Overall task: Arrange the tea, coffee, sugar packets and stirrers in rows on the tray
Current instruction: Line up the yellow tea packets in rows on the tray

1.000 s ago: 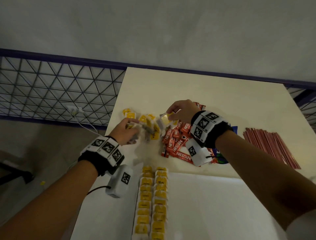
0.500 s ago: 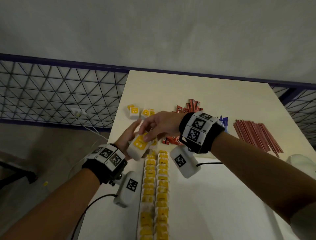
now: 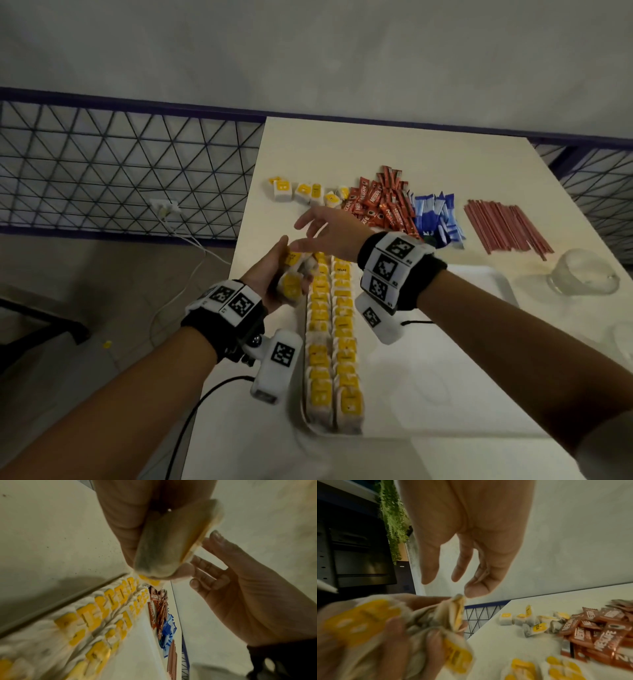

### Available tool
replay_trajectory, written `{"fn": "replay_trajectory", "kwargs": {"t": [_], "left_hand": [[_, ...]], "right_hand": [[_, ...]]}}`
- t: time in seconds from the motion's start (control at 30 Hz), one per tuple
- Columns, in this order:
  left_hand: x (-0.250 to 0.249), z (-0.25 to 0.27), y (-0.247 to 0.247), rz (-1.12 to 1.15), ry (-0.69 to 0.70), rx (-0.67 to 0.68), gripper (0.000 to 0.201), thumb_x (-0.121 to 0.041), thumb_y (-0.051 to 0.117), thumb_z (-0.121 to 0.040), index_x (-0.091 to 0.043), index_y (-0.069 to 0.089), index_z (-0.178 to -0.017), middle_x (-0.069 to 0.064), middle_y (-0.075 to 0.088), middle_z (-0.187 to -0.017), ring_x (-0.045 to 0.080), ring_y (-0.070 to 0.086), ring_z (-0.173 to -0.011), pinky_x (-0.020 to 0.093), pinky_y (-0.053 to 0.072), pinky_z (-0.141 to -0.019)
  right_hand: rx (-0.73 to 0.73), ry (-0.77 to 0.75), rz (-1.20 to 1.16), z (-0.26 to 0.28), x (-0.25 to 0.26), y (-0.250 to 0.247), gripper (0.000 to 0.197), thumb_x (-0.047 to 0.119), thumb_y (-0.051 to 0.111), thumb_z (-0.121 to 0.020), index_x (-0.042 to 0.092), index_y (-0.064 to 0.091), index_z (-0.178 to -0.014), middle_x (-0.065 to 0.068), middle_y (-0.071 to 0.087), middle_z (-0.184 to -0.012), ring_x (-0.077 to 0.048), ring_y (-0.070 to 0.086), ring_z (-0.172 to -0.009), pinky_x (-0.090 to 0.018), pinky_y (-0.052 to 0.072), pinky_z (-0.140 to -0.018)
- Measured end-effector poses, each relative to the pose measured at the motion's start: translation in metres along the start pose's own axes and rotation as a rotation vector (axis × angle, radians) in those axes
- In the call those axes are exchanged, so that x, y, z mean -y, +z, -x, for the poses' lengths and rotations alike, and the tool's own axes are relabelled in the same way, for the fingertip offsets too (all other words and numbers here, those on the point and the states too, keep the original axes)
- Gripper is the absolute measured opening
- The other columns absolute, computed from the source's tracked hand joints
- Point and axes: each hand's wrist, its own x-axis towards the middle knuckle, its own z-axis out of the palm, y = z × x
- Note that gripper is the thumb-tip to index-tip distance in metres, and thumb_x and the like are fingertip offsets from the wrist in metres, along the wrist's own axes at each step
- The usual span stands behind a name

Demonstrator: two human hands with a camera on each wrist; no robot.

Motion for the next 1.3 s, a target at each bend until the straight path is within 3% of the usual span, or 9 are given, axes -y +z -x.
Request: {"fn": "replay_trajectory", "kwargs": {"t": [0.13,0.37,0.5,0.57,0.63,0.77,0.87,1.07,1.3], "left_hand": [[0.005,0.001,-0.009,-0.007,-0.007,-0.098,0.046,-0.051,0.038,-0.094,-0.012,0.059,-0.086,0.005,0.054,-0.067,0.013,0.051,-0.042,0.016,0.035,-0.043],[0.009,0.005,-0.007,-0.076,-0.019,-0.169,0.044,-0.047,0.045,-0.093,-0.01,0.059,-0.111,0.008,0.065,-0.097,0.019,0.063,-0.075,0.029,0.05,-0.052],[0.006,0.012,-0.008,-0.166,0.059,-0.218,0.024,-0.034,0.059,-0.089,-0.012,0.057,-0.08,0.007,0.058,-0.064,0.016,0.053,-0.052,0.019,0.047,-0.042],[0.005,0.013,-0.019,-0.25,0.076,-0.219,0.018,-0.028,0.065,-0.085,-0.013,0.056,-0.078,0.007,0.058,-0.059,0.014,0.052,-0.042,0.018,0.046,-0.041],[0.007,0.015,-0.033,-0.315,0.09,-0.215,0.015,-0.021,0.066,-0.084,-0.011,0.056,-0.08,0.008,0.062,-0.054,0.011,0.051,-0.037,0.017,0.046,-0.041],[0.012,0.024,-0.058,-0.318,0.085,-0.255,0.014,-0.013,0.065,-0.084,-0.007,0.053,-0.085,0.006,0.06,-0.044,0.01,0.051,-0.033,0.017,0.046,-0.039],[0.016,0.032,-0.069,-0.272,0.061,-0.26,0.014,-0.012,0.065,-0.085,-0.004,0.054,-0.089,0.008,0.06,-0.048,0.011,0.054,-0.035,0.017,0.046,-0.039],[0.021,0.049,-0.082,-0.227,0.039,-0.244,0.021,-0.011,0.063,-0.086,-0.005,0.051,-0.102,0.012,0.06,-0.067,0.012,0.058,-0.037,0.017,0.048,-0.039],[0.019,0.057,-0.089,-0.322,0.082,-0.263,0.016,-0.008,0.063,-0.084,-0.018,0.056,-0.094,0.013,0.057,-0.075,0.013,0.057,-0.04,0.018,0.045,-0.038]], "right_hand": [[-0.035,-0.015,0.076,0.027,-0.001,0.023,0.035,0.034,0.072,-0.077,0.019,0.057,-0.105,0.001,0.049,-0.088,-0.013,0.048,-0.076,-0.023,0.038,-0.064],[-0.01,0.029,0.046,0.053,-0.008,0.044,0.036,0.019,0.071,-0.079,0.017,0.059,-0.113,-0.004,0.047,-0.103,-0.022,0.053,-0.087,-0.026,0.043,-0.076],[-0.031,0.051,0.046,0.06,-0.015,0.048,0.026,0.012,0.067,-0.081,0.013,0.062,-0.107,0.005,0.048,-0.084,-0.015,0.05,-0.077,-0.02,0.042,-0.068],[0.041,0.037,0.14,0.064,-0.02,0.049,0.027,0.009,0.066,-0.082,0.012,0.063,-0.109,0.006,0.047,-0.082,-0.008,0.046,-0.07,-0.006,0.037,-0.056],[0.116,0.015,0.251,0.066,-0.022,0.054,0.029,0.009,0.066,-0.083,0.012,0.064,-0.112,0.003,0.047,-0.089,-0.01,0.044,-0.074,-0.003,0.035,-0.057],[0.292,-0.006,0.501,0.061,-0.02,0.07,0.038,0.007,0.063,-0.084,0.017,0.06,-0.121,-0.005,0.049,-0.106,-0.022,0.049,-0.103,-0.024,0.038,-0.087],[0.434,-0.01,0.735,0.052,-0.017,0.082,0.041,0.009,0.057,-0.088,0.021,0.055,-0.127,-0.008,0.043,-0.134,-0.026,0.038,-0.126,-0.029,0.035,-0.093],[0.441,-0.088,1.006,0.042,-0.01,0.099,0.028,0.017,0.046,-0.094,0.009,0.06,-0.117,-0.009,0.052,-0.127,-0.029,0.049,-0.118,-0.035,0.045,-0.094],[0.333,0.018,0.635,0.032,0.011,0.077,0.03,0.019,0.048,-0.095,0.008,0.055,-0.122,-0.01,0.053,-0.129,-0.025,0.048,-0.12,-0.029,0.037,-0.095]]}}
